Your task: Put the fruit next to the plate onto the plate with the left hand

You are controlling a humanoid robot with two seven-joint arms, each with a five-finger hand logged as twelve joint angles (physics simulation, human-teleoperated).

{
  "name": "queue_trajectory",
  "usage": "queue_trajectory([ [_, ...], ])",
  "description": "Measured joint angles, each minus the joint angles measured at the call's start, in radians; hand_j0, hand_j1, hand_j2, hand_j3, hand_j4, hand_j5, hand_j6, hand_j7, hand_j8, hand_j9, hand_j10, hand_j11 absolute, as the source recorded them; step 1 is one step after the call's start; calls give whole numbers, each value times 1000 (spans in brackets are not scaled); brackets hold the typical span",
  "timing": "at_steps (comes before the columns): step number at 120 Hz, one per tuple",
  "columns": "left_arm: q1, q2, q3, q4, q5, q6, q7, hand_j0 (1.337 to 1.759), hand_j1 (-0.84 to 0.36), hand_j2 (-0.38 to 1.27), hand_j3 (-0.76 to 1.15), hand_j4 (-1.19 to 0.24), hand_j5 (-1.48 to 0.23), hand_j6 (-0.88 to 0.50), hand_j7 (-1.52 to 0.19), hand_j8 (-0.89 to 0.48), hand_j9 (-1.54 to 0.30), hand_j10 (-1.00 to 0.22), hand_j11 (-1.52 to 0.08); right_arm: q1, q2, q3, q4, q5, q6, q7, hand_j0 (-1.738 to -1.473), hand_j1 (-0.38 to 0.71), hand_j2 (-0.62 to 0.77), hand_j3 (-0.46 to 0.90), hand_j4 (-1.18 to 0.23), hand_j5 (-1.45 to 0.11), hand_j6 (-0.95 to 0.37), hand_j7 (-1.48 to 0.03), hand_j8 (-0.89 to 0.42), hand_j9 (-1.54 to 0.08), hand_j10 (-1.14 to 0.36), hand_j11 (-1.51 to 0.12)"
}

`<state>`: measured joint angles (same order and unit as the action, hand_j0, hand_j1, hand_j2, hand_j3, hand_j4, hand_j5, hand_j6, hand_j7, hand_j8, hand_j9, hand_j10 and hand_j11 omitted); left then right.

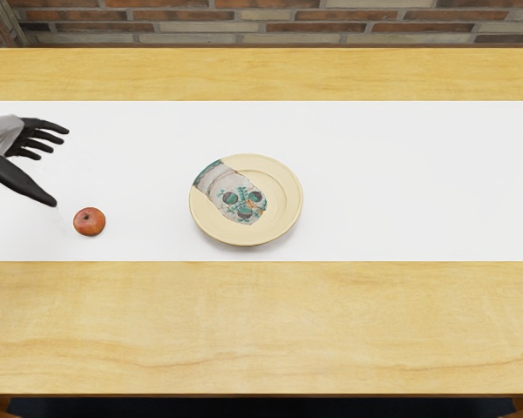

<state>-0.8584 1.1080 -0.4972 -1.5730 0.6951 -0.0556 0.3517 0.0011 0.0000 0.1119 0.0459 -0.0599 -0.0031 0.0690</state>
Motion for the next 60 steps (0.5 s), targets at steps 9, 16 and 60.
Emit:
queue_trajectory([
  [9,-181,-14,145,-2,9,100,17,1658,59,53,0,-251,-320,-252,-319,-252,-319,-251,-319,0,0,1,0,0,0,0,-1658,-303,-7,0,-39,-50,-39,-50,-39,-50,-39,-50],
  [16,-230,-30,262,-1,11,167,28,1658,58,52,0,-250,-319,-251,-319,-251,-319,-250,-319,0,0,1,0,0,0,0,-1658,-303,-7,0,-39,-50,-39,-50,-39,-50,-39,-50],
  [60,-530,-285,832,16,-17,486,119,1658,58,53,0,-249,-319,-250,-319,-250,-319,-249,-318,0,0,2,0,0,0,1,-1658,-303,-7,0,-39,-50,-39,-50,-39,-50,-39,-50],
])
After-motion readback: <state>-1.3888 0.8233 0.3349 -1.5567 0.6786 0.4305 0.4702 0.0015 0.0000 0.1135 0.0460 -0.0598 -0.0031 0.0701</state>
